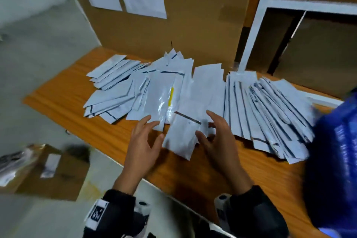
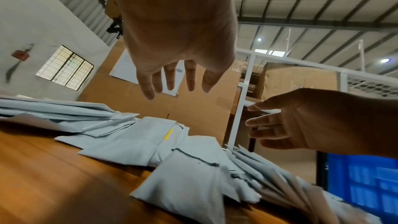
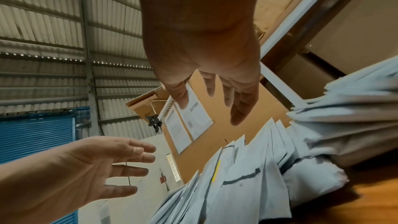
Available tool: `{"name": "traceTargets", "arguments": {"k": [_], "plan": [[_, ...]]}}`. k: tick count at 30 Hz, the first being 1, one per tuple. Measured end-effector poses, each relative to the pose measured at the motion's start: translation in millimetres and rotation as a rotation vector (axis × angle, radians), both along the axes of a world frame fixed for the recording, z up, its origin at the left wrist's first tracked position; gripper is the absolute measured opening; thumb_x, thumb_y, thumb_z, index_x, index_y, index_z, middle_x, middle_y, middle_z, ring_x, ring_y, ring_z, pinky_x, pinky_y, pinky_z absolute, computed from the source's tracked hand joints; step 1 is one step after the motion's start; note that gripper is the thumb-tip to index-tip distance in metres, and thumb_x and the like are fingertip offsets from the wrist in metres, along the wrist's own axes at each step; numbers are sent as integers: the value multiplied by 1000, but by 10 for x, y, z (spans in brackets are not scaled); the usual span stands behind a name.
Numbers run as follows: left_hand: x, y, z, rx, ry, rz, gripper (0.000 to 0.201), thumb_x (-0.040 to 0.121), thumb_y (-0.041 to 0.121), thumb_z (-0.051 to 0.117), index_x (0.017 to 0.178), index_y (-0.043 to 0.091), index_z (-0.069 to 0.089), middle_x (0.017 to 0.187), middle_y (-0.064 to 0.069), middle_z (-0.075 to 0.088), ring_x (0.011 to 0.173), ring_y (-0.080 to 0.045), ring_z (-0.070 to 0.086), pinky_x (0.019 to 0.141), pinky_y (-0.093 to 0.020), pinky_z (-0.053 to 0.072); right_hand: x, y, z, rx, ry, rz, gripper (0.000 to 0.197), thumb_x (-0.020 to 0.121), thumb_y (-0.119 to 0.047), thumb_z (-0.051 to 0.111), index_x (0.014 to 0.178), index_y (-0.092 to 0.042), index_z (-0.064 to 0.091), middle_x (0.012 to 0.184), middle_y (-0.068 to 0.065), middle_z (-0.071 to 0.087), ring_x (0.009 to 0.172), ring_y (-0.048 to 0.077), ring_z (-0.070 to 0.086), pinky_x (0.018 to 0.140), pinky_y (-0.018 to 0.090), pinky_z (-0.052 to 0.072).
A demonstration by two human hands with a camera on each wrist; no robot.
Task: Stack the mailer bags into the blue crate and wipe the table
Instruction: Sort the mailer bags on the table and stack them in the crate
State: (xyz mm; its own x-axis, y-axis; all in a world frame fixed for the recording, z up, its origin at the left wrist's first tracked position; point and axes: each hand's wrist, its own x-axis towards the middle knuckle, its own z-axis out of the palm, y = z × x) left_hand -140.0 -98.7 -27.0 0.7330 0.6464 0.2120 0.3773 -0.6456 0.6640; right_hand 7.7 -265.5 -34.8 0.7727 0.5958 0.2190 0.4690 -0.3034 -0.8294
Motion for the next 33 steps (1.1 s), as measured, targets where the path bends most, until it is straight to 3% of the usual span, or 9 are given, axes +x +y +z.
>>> {"name": "traceTargets", "arguments": {"k": [6,13,16,18,23,26,28,30,33], "plan": [[459,620,-144,-104,18,12,35,94,28,61,128,20,59,135,4,52,126,-13,48,106,-43,43,384,534,-175,-270,167,-39,63,88,-36,69,142,-19,42,119,5,62,104,20,62,84,28,49],[924,1287,-336,-268,160,118,40,94,33,61,125,8,56,123,-12,59,110,-23,57,90,-30,45,367,809,-374,-564,193,-113,58,82,-54,68,119,-19,39,94,7,66,88,29,65,64,34,48],[1064,1530,-440,-333,147,127,36,87,44,68,102,13,59,102,-8,65,84,-14,59,63,-21,41,268,920,-438,-574,216,-212,73,75,-58,73,124,-22,33,105,8,58,93,32,63,66,32,44],[1115,1653,-511,-361,138,105,40,79,47,75,98,16,60,95,-1,67,80,-11,62,58,-19,42,167,994,-442,-594,234,-286,84,77,-50,77,137,-21,26,118,11,49,98,35,62,70,33,44],[1118,1845,-553,-415,32,42,34,76,28,82,96,14,58,87,2,62,83,-18,60,69,-29,47,-45,1133,-475,-445,252,-467,103,77,-30,82,151,-23,11,132,16,39,101,33,59,85,36,50],[1059,1927,-492,-365,-51,-48,21,84,17,75,86,8,56,75,0,57,76,-22,55,61,-22,40,-134,1209,-415,-394,247,-597,109,77,-20,81,154,-24,3,135,16,34,88,25,56,79,31,48],[1028,1982,-467,-368,-86,-110,19,86,18,73,92,6,59,85,-10,64,81,-27,60,68,-29,46,-185,1235,-396,-366,231,-667,112,77,-11,80,155,-22,0,135,16,33,75,13,46,73,24,45],[995,1997,-407,-370,-129,-171,18,88,17,72,96,6,61,91,-10,67,86,-26,63,77,-33,51,-219,1232,-409,-349,252,-705,114,77,-6,78,156,-22,-3,127,12,44,74,10,47,68,19,41],[955,1961,-295,-385,-159,-245,10,88,15,71,94,11,64,93,-2,69,90,-21,65,82,-33,52,-282,1173,-420,-330,346,-710,106,81,-5,75,155,-20,0,86,-2,61,65,8,56,50,14,41]]}}
